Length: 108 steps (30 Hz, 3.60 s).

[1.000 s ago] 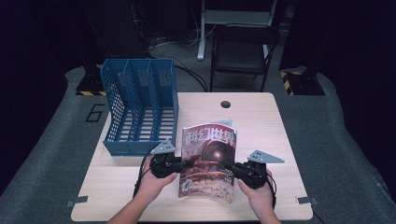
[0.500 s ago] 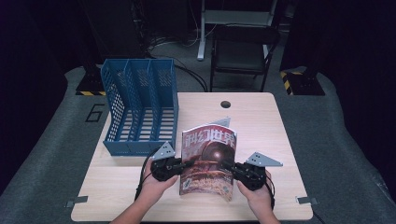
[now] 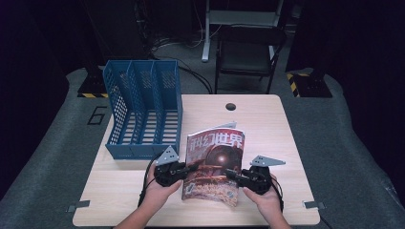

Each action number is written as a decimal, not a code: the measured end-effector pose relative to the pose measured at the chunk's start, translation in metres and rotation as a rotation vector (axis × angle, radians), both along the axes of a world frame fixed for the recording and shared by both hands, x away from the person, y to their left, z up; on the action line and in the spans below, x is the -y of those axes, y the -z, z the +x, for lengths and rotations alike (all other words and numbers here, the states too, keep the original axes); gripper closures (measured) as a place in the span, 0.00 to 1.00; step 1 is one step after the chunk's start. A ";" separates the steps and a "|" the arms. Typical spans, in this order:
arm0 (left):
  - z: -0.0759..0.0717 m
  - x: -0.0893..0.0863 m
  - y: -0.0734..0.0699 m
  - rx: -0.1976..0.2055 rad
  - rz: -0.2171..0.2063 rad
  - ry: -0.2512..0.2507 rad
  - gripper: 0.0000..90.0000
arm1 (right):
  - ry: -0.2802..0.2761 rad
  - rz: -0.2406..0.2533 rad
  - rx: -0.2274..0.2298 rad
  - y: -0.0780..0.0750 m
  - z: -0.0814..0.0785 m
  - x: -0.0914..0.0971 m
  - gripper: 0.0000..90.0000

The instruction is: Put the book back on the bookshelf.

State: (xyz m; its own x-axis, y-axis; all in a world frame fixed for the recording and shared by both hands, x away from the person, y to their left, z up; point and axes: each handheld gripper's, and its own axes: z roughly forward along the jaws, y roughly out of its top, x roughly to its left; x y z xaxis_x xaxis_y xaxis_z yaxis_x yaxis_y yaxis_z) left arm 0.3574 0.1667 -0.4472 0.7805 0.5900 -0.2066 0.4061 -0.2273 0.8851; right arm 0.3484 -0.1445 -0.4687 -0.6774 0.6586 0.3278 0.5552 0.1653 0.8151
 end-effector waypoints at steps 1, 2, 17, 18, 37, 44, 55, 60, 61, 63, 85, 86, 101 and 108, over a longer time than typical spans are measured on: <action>0.001 -0.001 -0.001 -0.016 -0.004 0.003 0.94 | -0.011 -0.009 -0.010 0.001 0.000 0.000 0.75; 0.001 -0.001 0.000 -0.018 -0.003 0.002 0.94 | -0.021 -0.023 -0.021 0.003 0.000 0.000 0.76; 0.002 -0.009 -0.007 -0.023 -0.020 0.034 0.93 | -0.066 -0.032 -0.024 -0.002 -0.003 -0.004 0.96; 0.002 -0.009 -0.008 -0.021 -0.021 0.033 0.93 | -0.061 -0.041 -0.009 -0.003 -0.003 -0.004 0.96; -0.004 -0.008 -0.015 0.034 0.020 0.053 0.93 | 0.055 -0.083 0.092 -0.008 -0.003 -0.017 0.96; -0.006 -0.006 -0.015 0.072 0.051 0.064 0.93 | 0.085 -0.091 0.123 -0.007 -0.003 -0.018 0.96; -0.011 -0.001 -0.012 0.114 0.072 0.076 0.93 | 0.127 -0.102 0.169 -0.007 -0.002 -0.020 0.96; -0.012 0.000 -0.011 0.125 0.070 0.071 0.93 | 0.137 -0.113 0.193 -0.005 -0.002 -0.020 0.96; -0.012 -0.001 -0.011 0.120 0.074 0.081 0.93 | 0.136 -0.112 0.196 -0.005 -0.002 -0.020 0.96; -0.013 -0.002 -0.010 0.112 0.065 0.084 0.93 | 0.131 -0.110 0.202 -0.005 -0.003 -0.020 0.95; -0.022 -0.003 -0.011 0.102 0.111 0.122 0.91 | 0.110 -0.041 0.155 -0.007 -0.006 -0.002 0.62; -0.023 -0.003 -0.011 0.095 0.114 0.123 0.90 | 0.108 -0.044 0.151 -0.007 -0.006 -0.001 0.61; -0.017 -0.007 -0.033 0.003 0.113 0.107 0.82 | 0.088 -0.004 0.133 -0.007 -0.006 0.001 0.54; -0.014 -0.005 -0.048 -0.001 0.105 0.096 0.74 | 0.087 -0.005 0.127 -0.006 -0.006 0.001 0.52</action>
State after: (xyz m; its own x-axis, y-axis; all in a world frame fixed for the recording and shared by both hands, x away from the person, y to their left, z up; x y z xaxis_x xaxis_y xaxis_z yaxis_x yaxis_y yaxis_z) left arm 0.3433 0.1719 -0.3993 0.8342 0.5310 -0.1486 0.3788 -0.3561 0.8542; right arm 0.3426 -0.1452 -0.4624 -0.6532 0.7184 0.2393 0.4599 0.1254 0.8791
